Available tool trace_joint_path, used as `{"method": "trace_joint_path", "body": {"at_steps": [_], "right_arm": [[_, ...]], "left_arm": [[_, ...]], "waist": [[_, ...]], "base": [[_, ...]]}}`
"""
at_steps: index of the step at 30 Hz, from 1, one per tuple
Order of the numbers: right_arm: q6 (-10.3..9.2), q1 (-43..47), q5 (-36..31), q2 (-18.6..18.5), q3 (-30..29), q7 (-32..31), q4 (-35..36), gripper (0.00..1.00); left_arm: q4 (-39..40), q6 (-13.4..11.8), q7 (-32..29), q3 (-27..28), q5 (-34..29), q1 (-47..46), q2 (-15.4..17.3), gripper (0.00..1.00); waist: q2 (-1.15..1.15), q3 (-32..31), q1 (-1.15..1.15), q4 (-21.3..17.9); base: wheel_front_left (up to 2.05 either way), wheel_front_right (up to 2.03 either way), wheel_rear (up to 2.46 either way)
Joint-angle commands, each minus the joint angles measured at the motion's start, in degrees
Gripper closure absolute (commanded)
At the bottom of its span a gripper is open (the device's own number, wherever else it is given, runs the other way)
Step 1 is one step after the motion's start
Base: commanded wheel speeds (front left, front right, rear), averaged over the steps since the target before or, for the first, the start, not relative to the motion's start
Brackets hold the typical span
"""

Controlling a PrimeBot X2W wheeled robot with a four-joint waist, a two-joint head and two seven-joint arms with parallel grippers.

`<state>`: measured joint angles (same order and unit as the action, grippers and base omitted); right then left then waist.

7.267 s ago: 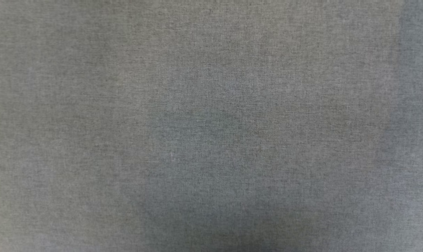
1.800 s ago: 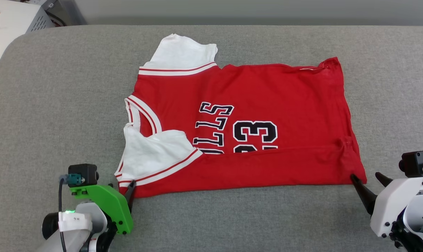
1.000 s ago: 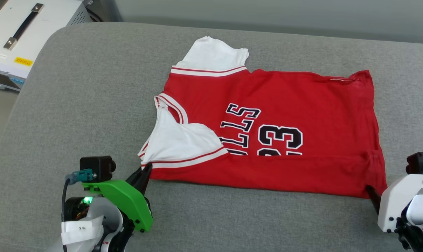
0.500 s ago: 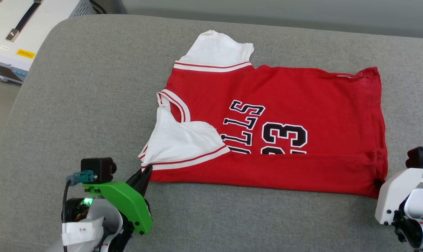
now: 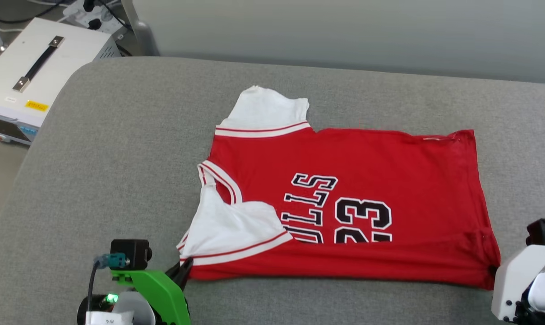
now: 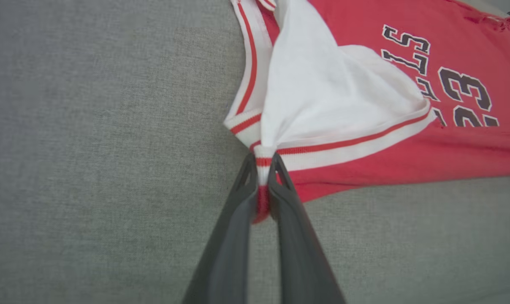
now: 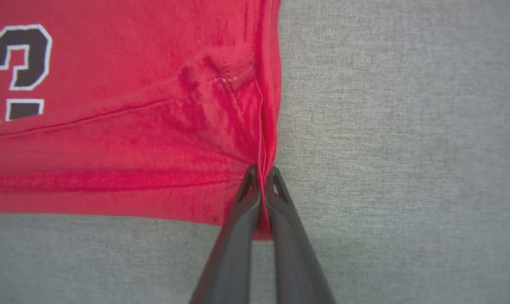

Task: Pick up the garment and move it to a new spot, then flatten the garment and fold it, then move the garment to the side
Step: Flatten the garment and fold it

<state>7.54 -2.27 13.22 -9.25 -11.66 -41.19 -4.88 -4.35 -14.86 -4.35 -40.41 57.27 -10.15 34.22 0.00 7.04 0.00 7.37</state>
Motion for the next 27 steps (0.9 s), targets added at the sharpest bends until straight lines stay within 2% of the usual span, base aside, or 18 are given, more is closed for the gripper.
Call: {"method": "trace_joint_path", "body": {"at_steps": [1,10,17,18,19,20,21,22,27], "right_arm": [[-0.05,1.67,0.53,-0.72,-0.76,-0.58,0.91,1.00],[-0.05,11.75,1.31,1.62,-3.97,-6.32,8.99,1.00],[-0.05,12.61,1.08,2.60,-3.56,-5.08,8.10,1.00],[-0.05,12.41,1.05,2.63,-3.42,-4.73,7.60,1.00],[-0.05,12.27,1.12,2.64,-3.30,-4.47,7.20,1.00],[-0.05,12.06,1.48,2.64,-3.02,-4.04,6.83,0.87],[-0.05,11.86,1.78,2.54,-2.74,-3.55,6.62,0.55],[-0.05,11.60,1.91,2.40,-2.74,-2.95,6.31,0.00],[-0.05,10.08,1.95,0.73,-2.17,1.08,6.36,0.00]], "left_arm": [[-0.26,-0.04,-0.18,0.02,0.80,1.38,0.93,1.00],[0.60,0.15,-2.33,-2.06,1.77,5.72,2.62,1.00],[-1.30,1.28,-3.02,-3.15,2.25,5.79,1.53,1.00],[-1.91,1.62,-2.94,-3.39,2.11,5.59,1.24,0.98],[-2.41,1.92,-2.83,-3.55,2.02,5.43,0.99,0.71],[-3.01,2.24,-2.56,-3.71,1.82,5.20,0.70,0.00],[-3.48,2.45,-2.28,-3.78,1.66,5.02,0.48,0.00],[-4.03,2.67,-1.82,-3.75,1.51,4.77,0.18,0.00],[-5.34,3.67,1.58,-3.10,0.26,3.47,-0.72,0.00]], "waist": [[0.00,-2.08,0.00,-0.78],[0.00,-4.43,0.00,-1.47],[0.00,-4.07,0.00,-2.05],[0.00,-4.05,0.00,-2.08],[0.00,-4.06,0.00,-2.10],[0.00,-4.08,0.00,-2.12],[0.00,-4.13,0.00,-2.13],[0.00,-4.25,0.00,-2.14],[0.00,-5.29,0.00,-2.12]], "base": [[0.00,0.00,0.00],[0.00,0.00,0.00],[0.00,0.00,0.00],[0.00,0.00,0.00],[0.00,0.00,0.00],[0.00,0.00,0.00],[0.00,0.00,0.00],[0.00,0.00,0.00],[0.00,0.00,0.00]]}}
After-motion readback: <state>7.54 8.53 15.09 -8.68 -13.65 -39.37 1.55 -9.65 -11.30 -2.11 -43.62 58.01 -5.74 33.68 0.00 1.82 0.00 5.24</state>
